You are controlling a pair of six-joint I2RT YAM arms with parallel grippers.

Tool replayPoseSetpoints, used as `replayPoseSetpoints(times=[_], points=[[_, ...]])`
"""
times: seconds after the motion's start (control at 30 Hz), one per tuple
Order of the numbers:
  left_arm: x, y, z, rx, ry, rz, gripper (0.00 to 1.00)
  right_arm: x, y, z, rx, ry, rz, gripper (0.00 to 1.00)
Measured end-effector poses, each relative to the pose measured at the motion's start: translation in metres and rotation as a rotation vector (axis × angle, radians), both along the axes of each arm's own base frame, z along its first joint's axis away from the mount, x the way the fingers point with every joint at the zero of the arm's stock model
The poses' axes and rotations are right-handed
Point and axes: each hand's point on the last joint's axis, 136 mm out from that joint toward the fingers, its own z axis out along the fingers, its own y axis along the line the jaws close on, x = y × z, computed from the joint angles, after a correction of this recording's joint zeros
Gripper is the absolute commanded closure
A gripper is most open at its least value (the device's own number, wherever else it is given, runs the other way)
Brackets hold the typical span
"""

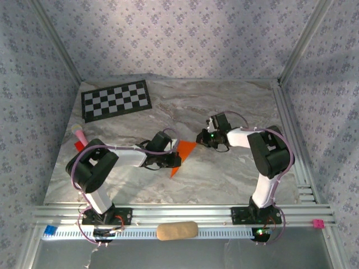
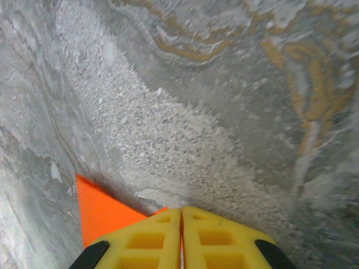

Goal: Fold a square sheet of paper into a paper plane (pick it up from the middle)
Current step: Fold the wing for the fifth time at the center of the table.

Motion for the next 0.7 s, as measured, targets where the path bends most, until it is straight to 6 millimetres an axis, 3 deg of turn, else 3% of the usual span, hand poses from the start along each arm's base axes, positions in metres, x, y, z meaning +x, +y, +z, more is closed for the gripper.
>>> replayPoseSetpoints(times=[0.13,0.23,0.33,0.53,0.7], points=[[0.0,0.0,0.0,-0.001,0.001,-0.001,1.0,0.0,-0.005,0.018,-0.024,-0.037,-0.016,0.86],[0.0,0.0,0.0,-0.001,0.0,0.0,1.0,-0.004,0.006,0.04,0.003,-0.088,0.015,0.86],[0.0,0.0,0.0,-0.001,0.0,0.0,1.0,-0.014,0.024,0.047,0.031,-0.1,0.07,0.86],[-0.003,0.002,0.0,-0.002,0.004,0.002,1.0,-0.042,0.055,0.036,0.062,-0.058,0.184,0.86],[-0.003,0.002,0.001,-0.001,0.004,0.002,1.0,-0.049,0.056,0.011,0.037,0.007,0.194,0.88]])
